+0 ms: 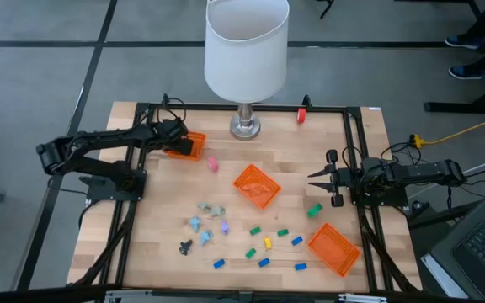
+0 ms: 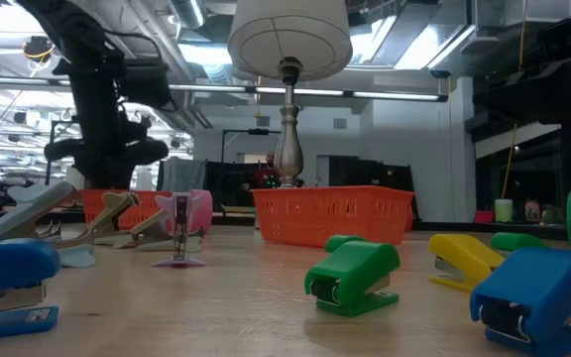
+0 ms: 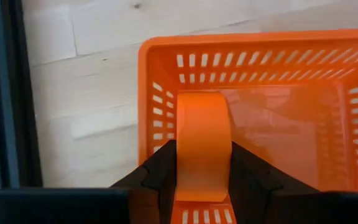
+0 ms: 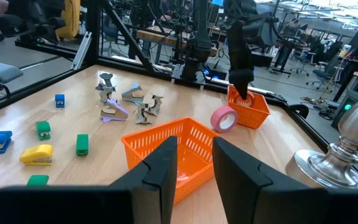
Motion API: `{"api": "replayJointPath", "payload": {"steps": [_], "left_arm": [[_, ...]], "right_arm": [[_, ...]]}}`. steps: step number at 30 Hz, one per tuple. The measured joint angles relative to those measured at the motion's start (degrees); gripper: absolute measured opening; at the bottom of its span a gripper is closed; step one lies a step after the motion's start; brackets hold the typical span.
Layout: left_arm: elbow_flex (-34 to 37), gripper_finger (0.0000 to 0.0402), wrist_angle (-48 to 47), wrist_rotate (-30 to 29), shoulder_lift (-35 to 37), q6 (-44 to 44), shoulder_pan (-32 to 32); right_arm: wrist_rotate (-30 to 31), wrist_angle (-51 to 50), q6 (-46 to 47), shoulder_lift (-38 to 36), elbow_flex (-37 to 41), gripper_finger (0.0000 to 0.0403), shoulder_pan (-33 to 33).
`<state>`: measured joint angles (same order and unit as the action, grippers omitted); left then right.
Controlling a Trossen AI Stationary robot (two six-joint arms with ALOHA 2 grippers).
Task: Pick and place Stapler, Stapler remover, tape
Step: Put the orange tape into the top orange bin, then put the pink tape into the top orange bin
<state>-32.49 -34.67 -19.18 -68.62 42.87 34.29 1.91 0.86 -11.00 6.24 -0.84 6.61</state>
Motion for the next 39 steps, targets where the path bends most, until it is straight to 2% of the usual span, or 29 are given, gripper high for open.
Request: {"api": "replayJointPath", "payload": {"steps": [7,25,39], "left_arm": [[1.23,0.0124,1.28,-0.66,-0.10,2.36,0.69],[1.33,0.0127,3.02,-1.32,-0.31,-1.05,0.72],[-7.02,0.0127,1.80,-3.85,-0.24,-8.61,0.69]], "right_arm": [[0.00,0.00,-0.02,-0.02,0.00,0.0106,0.00],[0.00,0.00,0.00,0.00,0.00,0.0106,-0.02],[0.00,0.00,0.00,0.00,0.00,0.0106,0.00]]}}
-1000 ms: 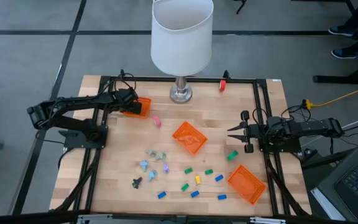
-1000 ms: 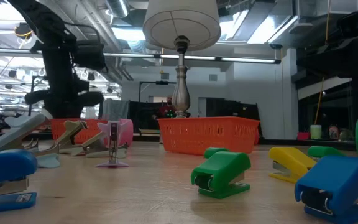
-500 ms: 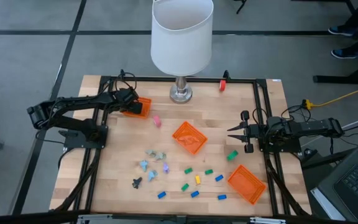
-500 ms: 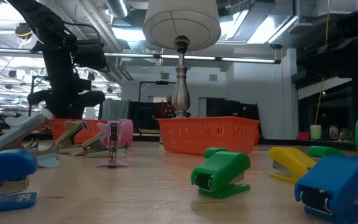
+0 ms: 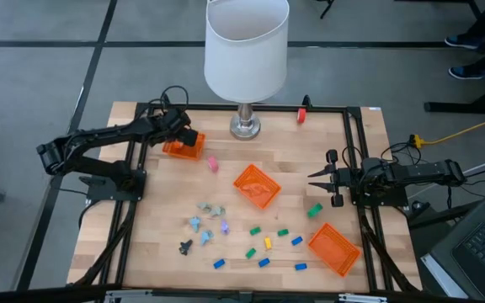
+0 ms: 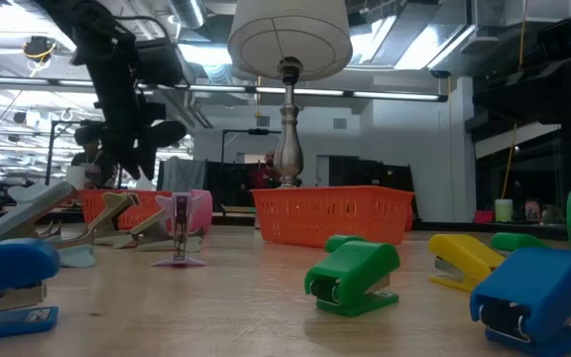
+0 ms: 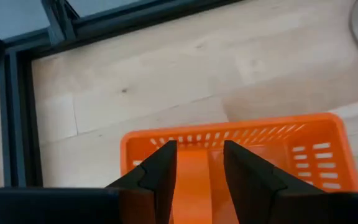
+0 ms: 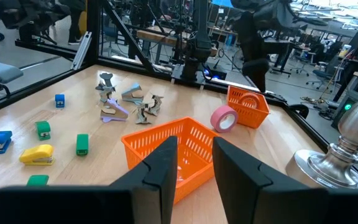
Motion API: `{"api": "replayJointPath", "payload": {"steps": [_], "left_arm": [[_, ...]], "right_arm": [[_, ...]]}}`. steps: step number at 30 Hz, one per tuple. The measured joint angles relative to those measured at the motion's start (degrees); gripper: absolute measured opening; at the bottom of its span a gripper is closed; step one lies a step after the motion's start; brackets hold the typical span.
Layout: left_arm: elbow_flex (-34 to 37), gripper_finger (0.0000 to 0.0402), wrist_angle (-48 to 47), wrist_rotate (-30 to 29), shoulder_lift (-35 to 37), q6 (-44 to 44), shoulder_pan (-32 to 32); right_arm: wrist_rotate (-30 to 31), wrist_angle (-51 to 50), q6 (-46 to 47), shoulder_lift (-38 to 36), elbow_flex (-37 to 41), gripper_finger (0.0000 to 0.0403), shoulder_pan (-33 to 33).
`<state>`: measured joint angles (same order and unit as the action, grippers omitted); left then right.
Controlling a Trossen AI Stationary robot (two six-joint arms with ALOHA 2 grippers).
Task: Pick and place Stapler, Stapler remover, tape
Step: Put the pink tape into the top orange bin
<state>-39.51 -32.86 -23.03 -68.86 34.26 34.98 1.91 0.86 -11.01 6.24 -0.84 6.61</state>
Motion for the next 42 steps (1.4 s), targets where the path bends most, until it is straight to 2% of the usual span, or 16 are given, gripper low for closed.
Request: {"api": "replayJointPath", "payload": {"steps": [5,9,14,19,22,26,34,39,42], "left_arm": [[-0.15,0.0127,-2.57,0.00,0.00,0.79,0.00],[-0.15,0.0127,-0.80,0.56,0.26,0.94,-0.29],[-0.15,0.0127,5.64,6.41,1.80,-0.60,-3.41],[-0.17,0.0127,12.85,15.45,1.92,-9.57,-9.42],[-0.17,0.0127,16.09,17.91,1.92,-15.44,-12.76],[-0.17,0.0127,18.43,20.93,1.92,-29.22,-16.70],[-0.17,0.0127,19.04,20.91,1.72,-58.21,-22.72],[-0.27,0.0127,18.93,19.49,0.15,-64.18,-23.39],[-2.70,0.0127,15.17,19.33,-2.08,-66.85,-23.70]], "right_arm": [[0.00,0.00,-0.02,0.00,0.02,0.0106,-0.02],[0.00,0.00,0.00,0.00,0.00,0.0106,-0.01],[0.02,0.00,0.00,-0.02,0.00,0.0106,0.00],[0.00,0.00,0.00,-0.02,0.00,0.0106,-0.02],[0.00,0.00,0.00,0.00,0.00,0.0106,0.00],[0.00,0.00,-0.01,0.00,0.00,0.0106,0.00],[0.00,0.00,-0.01,-0.01,0.00,0.0106,0.00],[0.00,0.00,0.00,-0.02,0.02,0.0106,-0.02],[0.00,0.00,0.00,-0.02,0.01,0.0106,-0.02]]}}
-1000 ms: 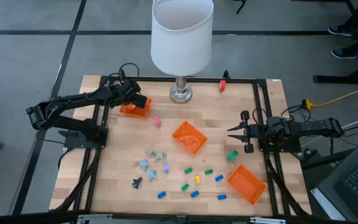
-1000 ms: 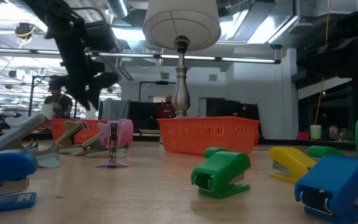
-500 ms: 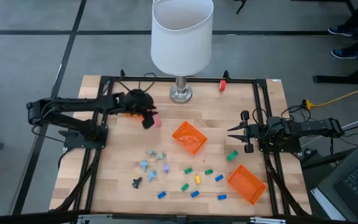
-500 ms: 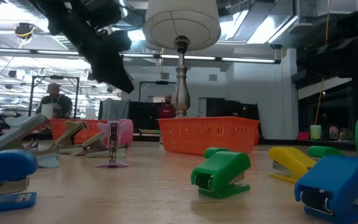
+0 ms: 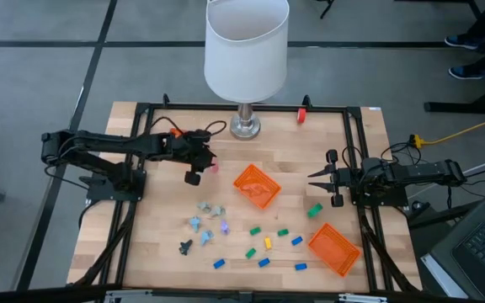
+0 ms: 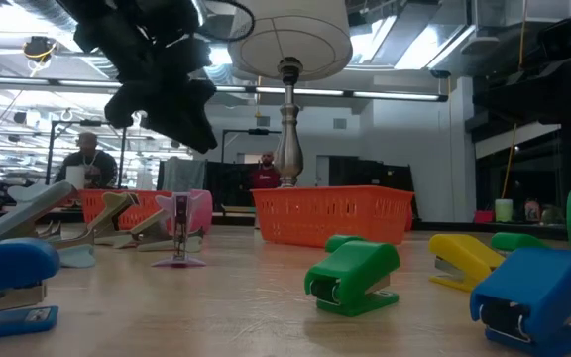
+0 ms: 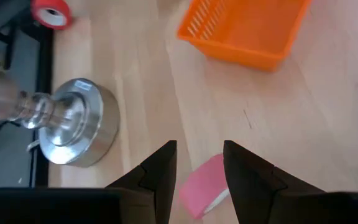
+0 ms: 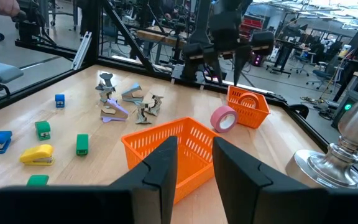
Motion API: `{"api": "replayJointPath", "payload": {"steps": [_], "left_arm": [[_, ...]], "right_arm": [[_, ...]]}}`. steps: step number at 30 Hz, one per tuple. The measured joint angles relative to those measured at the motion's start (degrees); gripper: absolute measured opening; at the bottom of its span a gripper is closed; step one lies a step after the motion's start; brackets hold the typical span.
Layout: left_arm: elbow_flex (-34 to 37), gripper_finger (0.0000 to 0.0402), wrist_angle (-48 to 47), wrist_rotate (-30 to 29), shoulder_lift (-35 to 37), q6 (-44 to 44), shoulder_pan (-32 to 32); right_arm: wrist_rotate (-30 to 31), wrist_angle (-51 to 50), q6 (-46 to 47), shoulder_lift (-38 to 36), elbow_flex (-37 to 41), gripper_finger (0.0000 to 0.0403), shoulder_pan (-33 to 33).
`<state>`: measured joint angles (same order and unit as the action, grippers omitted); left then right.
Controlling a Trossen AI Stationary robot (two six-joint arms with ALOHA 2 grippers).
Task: Pick and place Stapler, Stapler remover, tape
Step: Put the pink tape into the top orange bin
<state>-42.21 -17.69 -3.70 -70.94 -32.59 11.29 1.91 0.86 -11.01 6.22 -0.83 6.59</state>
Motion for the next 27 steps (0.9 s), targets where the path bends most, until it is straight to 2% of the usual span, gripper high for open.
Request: {"api": "replayJointPath", "payload": {"steps": [12,17,27], "left_arm": [[-20.99,0.0134,-23.97,-1.98,-14.64,-7.59,0.00],[-24.48,0.0161,-29.05,-4.34,-19.32,-10.52,0.00],[-24.88,0.0211,-30.46,-4.32,-24.92,-12.65,0.00]], "right_arm": [[0.00,0.02,-0.01,0.01,-0.01,0.0106,0.01],[0.00,0.00,0.00,0.02,-0.01,0.0106,0.00],[0.00,0.00,-0.01,0.01,0.01,0.0106,0.02]]}}
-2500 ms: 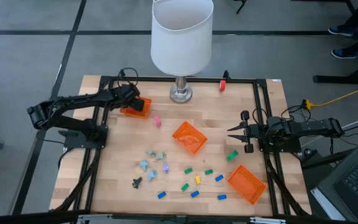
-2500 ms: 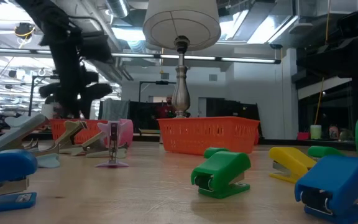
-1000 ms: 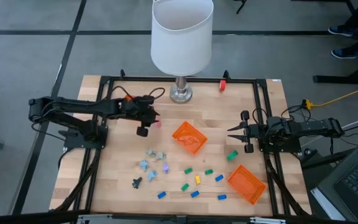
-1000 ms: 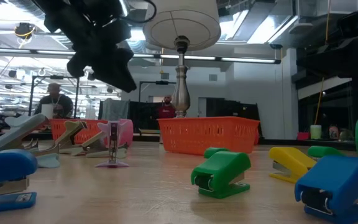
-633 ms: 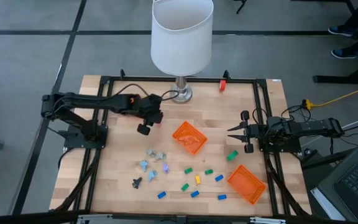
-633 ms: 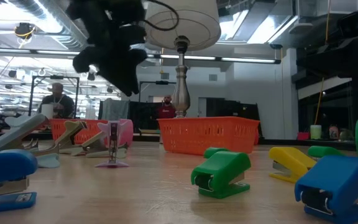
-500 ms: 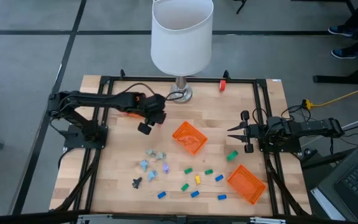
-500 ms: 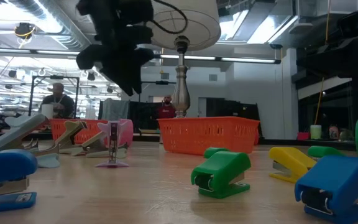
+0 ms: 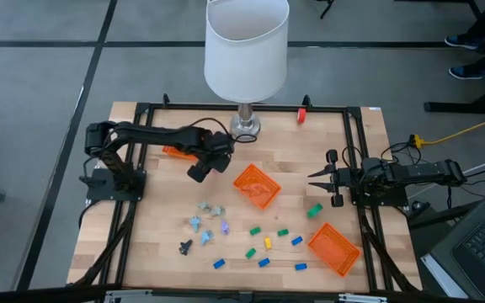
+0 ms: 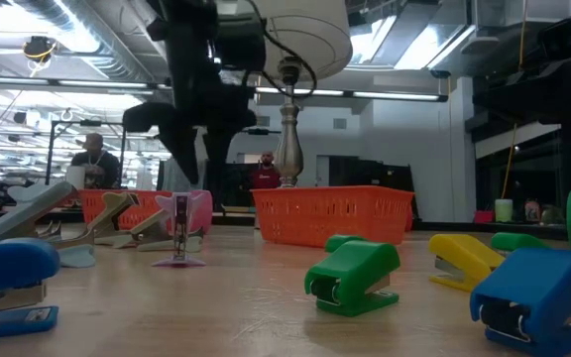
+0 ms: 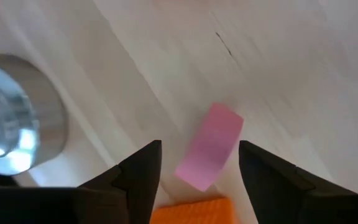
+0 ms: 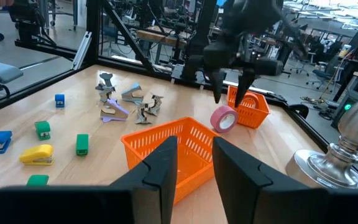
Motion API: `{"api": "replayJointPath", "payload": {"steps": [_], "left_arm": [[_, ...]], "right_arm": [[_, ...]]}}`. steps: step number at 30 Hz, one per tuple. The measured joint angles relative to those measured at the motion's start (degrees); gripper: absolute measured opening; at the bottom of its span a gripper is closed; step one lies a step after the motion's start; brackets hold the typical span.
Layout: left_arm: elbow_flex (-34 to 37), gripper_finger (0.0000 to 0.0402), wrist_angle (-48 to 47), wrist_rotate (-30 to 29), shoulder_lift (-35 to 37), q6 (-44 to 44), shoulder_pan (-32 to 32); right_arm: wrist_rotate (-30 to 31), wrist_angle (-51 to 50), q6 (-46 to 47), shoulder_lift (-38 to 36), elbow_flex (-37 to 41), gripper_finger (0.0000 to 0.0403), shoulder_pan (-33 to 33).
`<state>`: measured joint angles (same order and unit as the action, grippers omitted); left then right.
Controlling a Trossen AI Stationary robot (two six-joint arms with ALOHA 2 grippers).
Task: Pick and place Stapler, Stapler remover, tape
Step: Put the pink tape into the top orange bin
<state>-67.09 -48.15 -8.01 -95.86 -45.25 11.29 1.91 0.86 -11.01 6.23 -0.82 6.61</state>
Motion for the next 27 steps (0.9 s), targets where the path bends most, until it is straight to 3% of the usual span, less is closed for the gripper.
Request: {"api": "replayJointPath", "payload": {"steps": [12,17,23,27], "left_arm": [[0.07,0.0199,-1.13,-2.32,-4.55,-2.67,0.09],[0.09,0.0173,-1.06,-1.99,-5.65,-2.10,0.09],[0.11,0.0106,-1.01,-1.38,-5.30,3.60,0.11],[0.11,0.0104,-1.82,-1.25,-5.26,10.68,0.53]], "right_arm": [[0.00,0.01,0.01,0.01,-0.02,0.0106,-0.02],[0.00,0.00,0.00,-0.01,-0.02,0.0106,0.00],[0.00,0.00,-0.01,-0.01,-0.02,0.0106,0.00],[0.00,0.00,-0.01,-0.01,-0.02,0.0106,-0.02]]}}
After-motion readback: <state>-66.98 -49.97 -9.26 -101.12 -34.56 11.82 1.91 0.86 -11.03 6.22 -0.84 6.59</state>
